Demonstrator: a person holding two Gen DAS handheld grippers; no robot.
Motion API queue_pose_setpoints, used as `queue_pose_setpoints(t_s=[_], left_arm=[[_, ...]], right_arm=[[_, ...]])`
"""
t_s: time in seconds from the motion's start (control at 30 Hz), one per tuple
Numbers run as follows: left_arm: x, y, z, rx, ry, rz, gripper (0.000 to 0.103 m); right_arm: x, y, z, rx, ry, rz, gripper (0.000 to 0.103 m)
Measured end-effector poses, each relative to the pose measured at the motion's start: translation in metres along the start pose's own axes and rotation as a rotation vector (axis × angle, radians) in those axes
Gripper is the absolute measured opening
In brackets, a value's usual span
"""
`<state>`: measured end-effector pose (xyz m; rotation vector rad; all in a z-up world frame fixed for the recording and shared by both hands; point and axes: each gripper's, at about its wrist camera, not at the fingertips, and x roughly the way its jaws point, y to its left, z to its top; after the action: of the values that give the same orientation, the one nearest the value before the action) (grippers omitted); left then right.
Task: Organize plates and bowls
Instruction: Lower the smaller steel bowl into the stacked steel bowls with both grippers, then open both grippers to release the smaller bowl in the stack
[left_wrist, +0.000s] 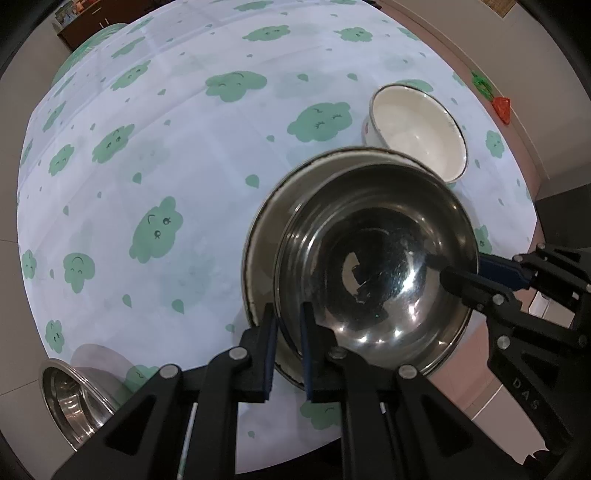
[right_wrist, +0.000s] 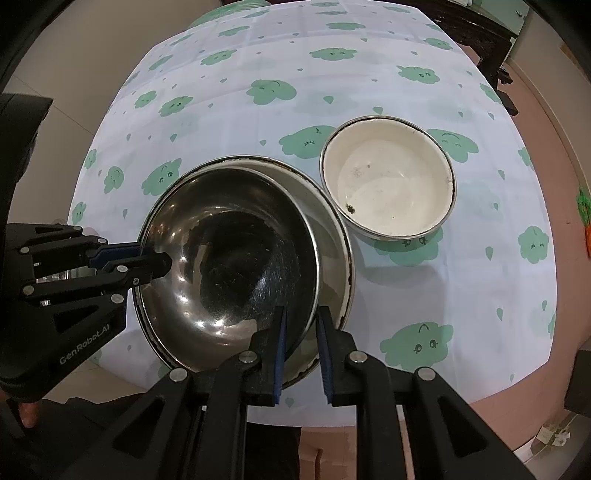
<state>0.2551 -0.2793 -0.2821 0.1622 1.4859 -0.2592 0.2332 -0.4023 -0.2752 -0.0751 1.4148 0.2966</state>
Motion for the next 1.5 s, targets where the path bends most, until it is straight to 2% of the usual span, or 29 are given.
queue_pose_setpoints(t_s=[0.47, 0.63, 0.77, 0.83, 1.07, 1.1, 1.2, 1.23, 1.5], left_arm=[[0.002, 0.003, -0.004, -0.024, 0.000, -0.001, 0.011], [-0.001, 0.004, -0.004, -0.028, -0.005, 0.002, 0.012], [-0.006, 0.008, -0.002, -0.037, -0.019, 0.000, 0.014], [-0.008, 0.010, -0.003, -0.041, -0.025, -0.005, 0.015], [-0.016, 0.013, -0.004, -0.052, -0.045, 0.002, 0.015], [-0.018, 0.013, -0.003, -0.053, -0.053, 0.004, 0.018], [-0.025, 0.015, -0.001, -0.059, -0.074, 0.013, 0.036], [-0.027, 0.016, -0.001, -0.060, -0.083, 0.016, 0.038], [-0.039, 0.012, 0.013, -0.048, -0.128, 0.024, 0.038]], right_arm=[[0.000, 0.001, 0.000, -0.005, -0.002, 0.002, 0.021], [0.000, 0.007, 0.001, -0.027, -0.003, 0.027, 0.040], [-0.002, 0.008, 0.002, -0.032, -0.015, 0.025, 0.043], [-0.004, 0.007, 0.002, -0.030, -0.023, 0.033, 0.050], [-0.009, 0.007, 0.005, -0.028, -0.047, 0.021, 0.052], [-0.010, 0.007, 0.005, -0.028, -0.049, 0.019, 0.052], [-0.014, 0.006, 0.005, -0.024, -0.059, 0.024, 0.052], [-0.014, 0.005, 0.004, -0.022, -0.061, 0.025, 0.052], [-0.029, -0.001, 0.006, 0.005, -0.101, 0.043, 0.052]])
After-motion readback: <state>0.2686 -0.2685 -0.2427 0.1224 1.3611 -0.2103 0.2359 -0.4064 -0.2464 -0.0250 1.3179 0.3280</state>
